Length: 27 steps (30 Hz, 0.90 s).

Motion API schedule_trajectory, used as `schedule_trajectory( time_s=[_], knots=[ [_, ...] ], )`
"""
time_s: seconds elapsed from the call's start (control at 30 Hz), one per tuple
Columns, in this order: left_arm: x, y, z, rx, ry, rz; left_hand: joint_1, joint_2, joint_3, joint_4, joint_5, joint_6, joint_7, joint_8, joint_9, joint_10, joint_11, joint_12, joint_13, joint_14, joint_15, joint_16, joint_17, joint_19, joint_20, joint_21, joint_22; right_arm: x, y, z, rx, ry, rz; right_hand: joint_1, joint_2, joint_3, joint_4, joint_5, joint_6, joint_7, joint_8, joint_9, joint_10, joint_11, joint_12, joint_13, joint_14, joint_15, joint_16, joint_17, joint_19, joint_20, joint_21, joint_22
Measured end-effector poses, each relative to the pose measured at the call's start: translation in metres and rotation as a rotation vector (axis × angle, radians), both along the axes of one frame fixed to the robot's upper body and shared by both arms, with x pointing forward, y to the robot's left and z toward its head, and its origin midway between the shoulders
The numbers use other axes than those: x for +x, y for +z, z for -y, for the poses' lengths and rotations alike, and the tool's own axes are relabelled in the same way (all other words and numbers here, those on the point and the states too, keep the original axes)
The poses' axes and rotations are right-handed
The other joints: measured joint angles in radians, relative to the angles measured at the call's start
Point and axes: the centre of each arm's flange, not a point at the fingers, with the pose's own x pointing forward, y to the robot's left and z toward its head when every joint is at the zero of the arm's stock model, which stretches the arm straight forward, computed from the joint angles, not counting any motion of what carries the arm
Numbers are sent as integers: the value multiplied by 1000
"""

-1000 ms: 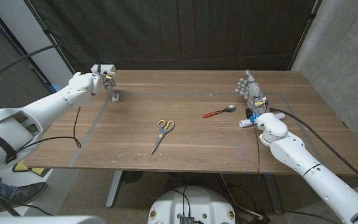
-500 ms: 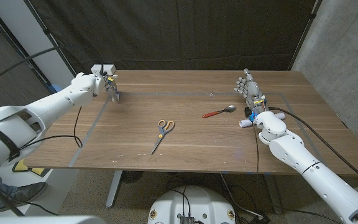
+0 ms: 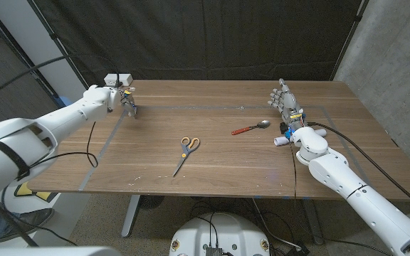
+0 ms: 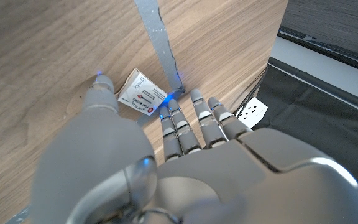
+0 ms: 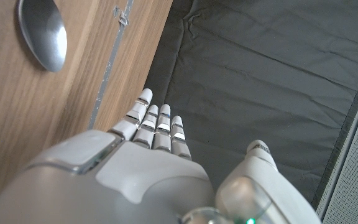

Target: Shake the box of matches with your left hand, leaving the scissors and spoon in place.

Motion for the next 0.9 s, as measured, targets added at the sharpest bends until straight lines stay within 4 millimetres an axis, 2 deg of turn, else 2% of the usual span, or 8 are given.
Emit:
schedule_trajectory(
  time_s=[0.2,0.37,0.5,0.57,0.73,0.9],
  knots=[
    [5,-7,-1,-17,-5,-15,10,10,0,0,0,102,0,33,0,54,-4,4,0,37,0,0,0,30,-1,8,0,-1,1,-1,-3,-1,-2,0,8,0,0,0,0,0,0,0,0,0,0,0,0,0,0,0,0,0,-1,0],
    [9,-12,0,-32,-8,-24,28,28,0,0,0,154,0,45,0,113,-6,8,0,103,-5,13,0,87,0,28,3,-2,0,-1,-3,-2,-4,0,8,0,0,0,0,0,0,0,0,0,0,4,3,2,0,0,0,0,-4,0],
    [11,-16,1,-41,-13,-31,33,31,0,0,0,176,0,46,0,129,-10,11,0,134,-9,17,0,108,-1,36,3,-3,0,-2,-4,-3,-5,0,8,0,0,0,0,0,0,0,0,0,0,4,7,4,0,0,0,0,-4,0],
    [12,-18,2,-49,-19,-34,41,33,0,0,0,190,3,50,-2,145,-9,11,0,156,-10,21,0,128,-3,40,3,-5,0,-2,-5,-3,-3,0,8,0,0,0,0,0,0,0,0,0,0,4,7,4,0,0,0,0,-8,0],
    [16,-25,3,-62,-22,-50,71,38,5,-4,-18,222,20,58,-2,191,2,11,3,214,-16,21,0,227,-4,76,3,-6,1,-1,-8,-9,-6,0,8,0,0,0,0,0,0,0,0,0,0,4,7,4,0,0,0,0,-8,0],
    [20,-31,5,-84,-39,-64,77,45,8,-7,-23,233,32,64,-2,200,11,12,3,231,-16,21,-5,273,-8,89,1,-7,2,-2,-12,-10,-7,0,8,-4,-4,0,0,0,0,0,0,0,0,4,7,4,0,0,0,0,-11,0]
  ],
)
